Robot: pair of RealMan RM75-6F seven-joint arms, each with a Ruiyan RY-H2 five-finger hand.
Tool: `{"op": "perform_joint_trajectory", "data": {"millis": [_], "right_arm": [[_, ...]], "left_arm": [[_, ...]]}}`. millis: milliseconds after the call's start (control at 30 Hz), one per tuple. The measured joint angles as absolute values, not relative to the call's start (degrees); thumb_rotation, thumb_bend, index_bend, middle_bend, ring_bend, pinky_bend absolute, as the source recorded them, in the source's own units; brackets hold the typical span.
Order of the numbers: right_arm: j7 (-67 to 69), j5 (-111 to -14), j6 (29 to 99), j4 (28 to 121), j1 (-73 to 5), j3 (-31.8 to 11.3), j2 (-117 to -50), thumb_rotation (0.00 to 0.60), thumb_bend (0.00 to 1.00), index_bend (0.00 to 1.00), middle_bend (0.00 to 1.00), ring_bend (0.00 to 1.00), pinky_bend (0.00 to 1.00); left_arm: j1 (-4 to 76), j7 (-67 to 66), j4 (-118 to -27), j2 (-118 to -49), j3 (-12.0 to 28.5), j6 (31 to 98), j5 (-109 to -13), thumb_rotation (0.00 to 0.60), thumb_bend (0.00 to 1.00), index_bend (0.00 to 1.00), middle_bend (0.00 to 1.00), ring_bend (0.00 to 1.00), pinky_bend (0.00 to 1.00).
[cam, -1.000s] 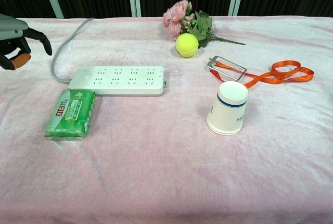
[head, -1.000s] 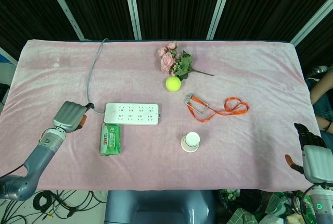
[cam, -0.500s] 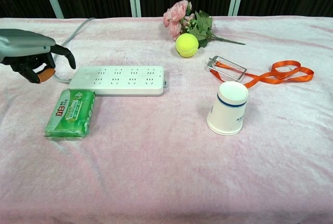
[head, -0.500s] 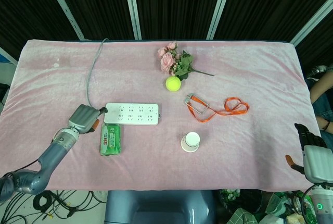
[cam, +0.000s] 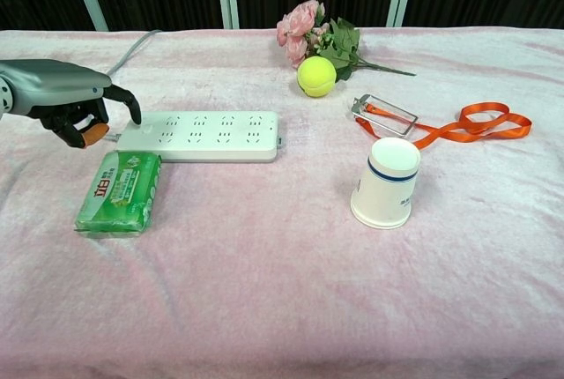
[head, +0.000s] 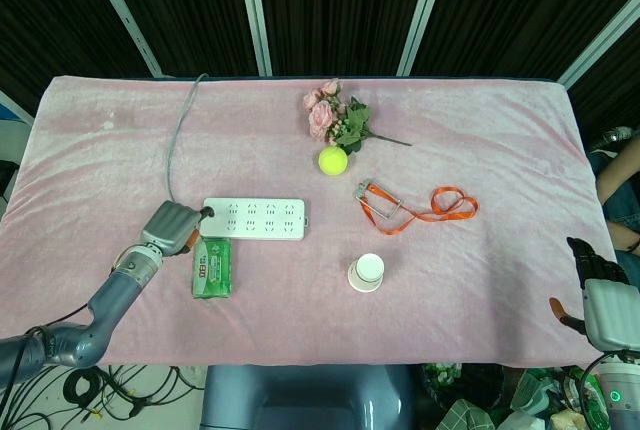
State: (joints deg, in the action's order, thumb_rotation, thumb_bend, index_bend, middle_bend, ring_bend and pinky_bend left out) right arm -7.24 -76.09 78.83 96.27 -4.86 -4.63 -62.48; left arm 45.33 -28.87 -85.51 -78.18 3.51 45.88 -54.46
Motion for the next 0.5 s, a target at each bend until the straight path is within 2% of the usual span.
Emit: {"op": "perform_joint_trajectory", "data": {"millis": [500], "right_arm": [[-7.8,-75.64,78.52,96.56,-4.94,-4.58,-62.35,0.6,0.17,0.04,0.09,0.19,0.2]], "left_arm": [[46.23,-28.6,-83.94,-79.7,2.75,45.97,-54.71,0.6,0.63,0.25,0.75,0.79,0.72]]}}
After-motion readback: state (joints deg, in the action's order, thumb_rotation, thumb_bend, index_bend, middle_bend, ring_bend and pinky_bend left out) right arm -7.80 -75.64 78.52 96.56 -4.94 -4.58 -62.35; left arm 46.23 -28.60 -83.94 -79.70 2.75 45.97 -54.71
